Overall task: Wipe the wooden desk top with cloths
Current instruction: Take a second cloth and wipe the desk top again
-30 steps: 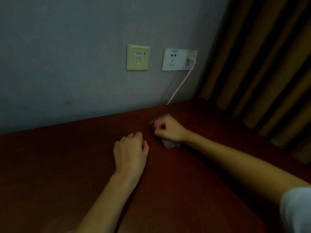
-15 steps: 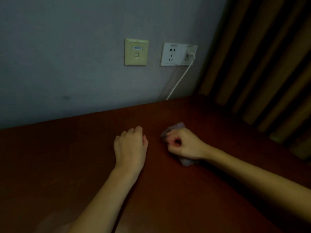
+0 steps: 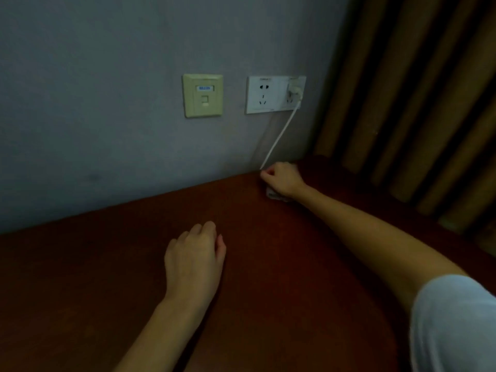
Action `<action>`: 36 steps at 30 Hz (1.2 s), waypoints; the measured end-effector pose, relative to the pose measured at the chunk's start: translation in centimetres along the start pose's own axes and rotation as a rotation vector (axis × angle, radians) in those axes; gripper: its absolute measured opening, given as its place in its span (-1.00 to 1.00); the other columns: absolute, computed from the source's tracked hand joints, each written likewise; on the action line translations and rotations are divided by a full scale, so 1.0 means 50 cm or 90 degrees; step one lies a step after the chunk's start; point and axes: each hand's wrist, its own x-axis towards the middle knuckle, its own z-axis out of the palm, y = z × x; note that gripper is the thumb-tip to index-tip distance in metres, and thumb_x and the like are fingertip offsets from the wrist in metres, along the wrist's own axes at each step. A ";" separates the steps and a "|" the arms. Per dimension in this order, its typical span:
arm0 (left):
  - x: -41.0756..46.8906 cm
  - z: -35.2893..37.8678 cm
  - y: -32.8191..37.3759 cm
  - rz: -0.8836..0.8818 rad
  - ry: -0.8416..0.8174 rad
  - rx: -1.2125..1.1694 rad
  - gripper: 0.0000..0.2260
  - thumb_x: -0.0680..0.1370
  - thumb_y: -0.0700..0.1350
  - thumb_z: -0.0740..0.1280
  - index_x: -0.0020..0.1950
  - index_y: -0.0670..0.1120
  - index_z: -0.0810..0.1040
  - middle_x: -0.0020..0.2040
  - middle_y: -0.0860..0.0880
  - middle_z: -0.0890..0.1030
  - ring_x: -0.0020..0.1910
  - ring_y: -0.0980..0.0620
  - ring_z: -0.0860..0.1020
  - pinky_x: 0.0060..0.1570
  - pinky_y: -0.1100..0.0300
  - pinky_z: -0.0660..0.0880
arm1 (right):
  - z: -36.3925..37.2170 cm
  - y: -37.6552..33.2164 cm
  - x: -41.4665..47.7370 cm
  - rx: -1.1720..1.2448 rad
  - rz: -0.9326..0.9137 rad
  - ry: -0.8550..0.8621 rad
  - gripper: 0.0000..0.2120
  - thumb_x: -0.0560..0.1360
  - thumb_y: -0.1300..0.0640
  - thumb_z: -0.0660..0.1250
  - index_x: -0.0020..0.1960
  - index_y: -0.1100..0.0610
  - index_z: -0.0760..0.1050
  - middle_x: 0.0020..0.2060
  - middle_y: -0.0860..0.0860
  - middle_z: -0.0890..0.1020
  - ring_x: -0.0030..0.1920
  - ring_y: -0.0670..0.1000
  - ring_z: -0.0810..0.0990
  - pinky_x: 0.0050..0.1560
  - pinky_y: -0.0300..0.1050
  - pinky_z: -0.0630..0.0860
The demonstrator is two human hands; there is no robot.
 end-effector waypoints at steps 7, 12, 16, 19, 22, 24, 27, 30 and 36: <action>0.031 0.008 0.045 0.006 -0.036 0.000 -0.84 0.60 -0.03 0.16 -0.17 0.00 0.33 -0.22 0.05 0.48 -0.25 0.07 0.47 -0.32 0.22 0.31 | -0.043 0.001 -0.219 0.071 -0.218 -0.118 -0.67 0.46 -0.05 0.11 -0.46 -0.02 0.30 -0.41 -0.01 0.56 -0.31 -0.03 0.55 -0.21 -0.06 0.39; 0.068 0.052 0.061 0.019 -0.020 -0.013 -0.76 0.50 -0.08 0.32 -0.27 -0.01 0.28 -0.34 -0.01 0.51 -0.33 -0.05 0.52 -0.38 0.17 0.24 | 0.000 -0.060 -0.166 0.198 -0.327 -0.135 -0.63 0.51 0.04 0.14 -0.46 0.11 0.32 -0.50 0.09 0.45 -0.44 0.02 0.43 -0.31 -0.04 0.30; 0.069 0.065 0.050 0.013 -0.003 -0.007 -0.71 0.49 -0.06 0.32 -0.33 0.00 0.24 -0.40 0.07 0.41 -0.42 0.04 0.39 -0.46 0.18 0.16 | 0.034 -0.074 -0.021 0.192 -0.246 -0.097 -0.52 0.57 0.06 0.16 -0.51 0.04 0.14 -0.52 0.14 0.37 -0.45 0.06 0.37 -0.34 0.00 0.26; 0.070 0.063 0.050 0.002 -0.006 -0.027 -0.72 0.52 -0.04 0.29 -0.34 0.01 0.28 -0.41 0.07 0.39 -0.42 0.12 0.37 -0.46 0.21 0.19 | 0.030 -0.011 0.063 0.150 -0.135 -0.077 -0.51 0.59 0.14 0.19 -0.50 0.10 0.18 -0.42 0.24 0.40 -0.36 0.10 0.41 -0.29 -0.06 0.21; 0.065 0.057 0.053 -0.007 -0.012 -0.043 -0.74 0.54 -0.04 0.28 -0.33 0.00 0.32 -0.40 0.08 0.40 -0.42 0.15 0.38 -0.45 0.24 0.23 | 0.000 0.116 0.093 0.092 0.000 -0.024 -0.56 0.60 0.09 0.16 -0.45 0.13 0.29 -0.29 0.32 0.50 -0.27 0.15 0.46 -0.25 -0.08 0.25; 0.064 0.056 0.056 -0.003 -0.011 -0.036 -0.74 0.53 -0.06 0.28 -0.33 0.00 0.31 -0.41 0.09 0.39 -0.43 0.15 0.37 -0.46 0.25 0.22 | -0.023 0.188 0.073 0.061 0.061 0.000 -0.56 0.61 0.07 0.14 -0.44 0.14 0.32 -0.31 0.25 0.55 -0.25 0.16 0.52 -0.20 -0.05 0.35; 0.064 0.058 0.058 0.009 -0.004 -0.022 -0.69 0.51 -0.09 0.32 -0.36 0.01 0.25 -0.44 0.10 0.35 -0.46 0.15 0.33 -0.50 0.26 0.15 | -0.045 0.229 0.011 0.102 0.037 -0.002 -0.47 0.60 0.09 0.11 -0.55 0.09 0.26 -0.56 0.11 0.50 -0.47 0.11 0.55 -0.30 -0.03 0.45; 0.063 0.057 0.063 0.013 -0.003 -0.011 -0.68 0.49 -0.12 0.34 -0.36 0.01 0.23 -0.45 0.10 0.33 -0.47 0.13 0.32 -0.51 0.27 0.11 | -0.044 0.192 -0.057 0.167 -0.069 -0.051 -0.48 0.56 0.04 0.07 -0.58 0.05 0.26 -0.62 0.06 0.49 -0.55 0.07 0.53 -0.32 -0.14 0.48; 0.065 0.055 0.064 0.012 -0.011 0.020 -0.67 0.48 -0.10 0.35 -0.35 0.02 0.22 -0.44 0.09 0.35 -0.46 0.07 0.35 -0.49 0.20 0.19 | 0.018 -0.009 -0.047 0.184 -0.347 -0.109 -0.65 0.46 0.05 0.13 -0.48 0.03 0.19 -0.53 0.09 0.35 -0.47 -0.04 0.34 -0.37 -0.14 0.20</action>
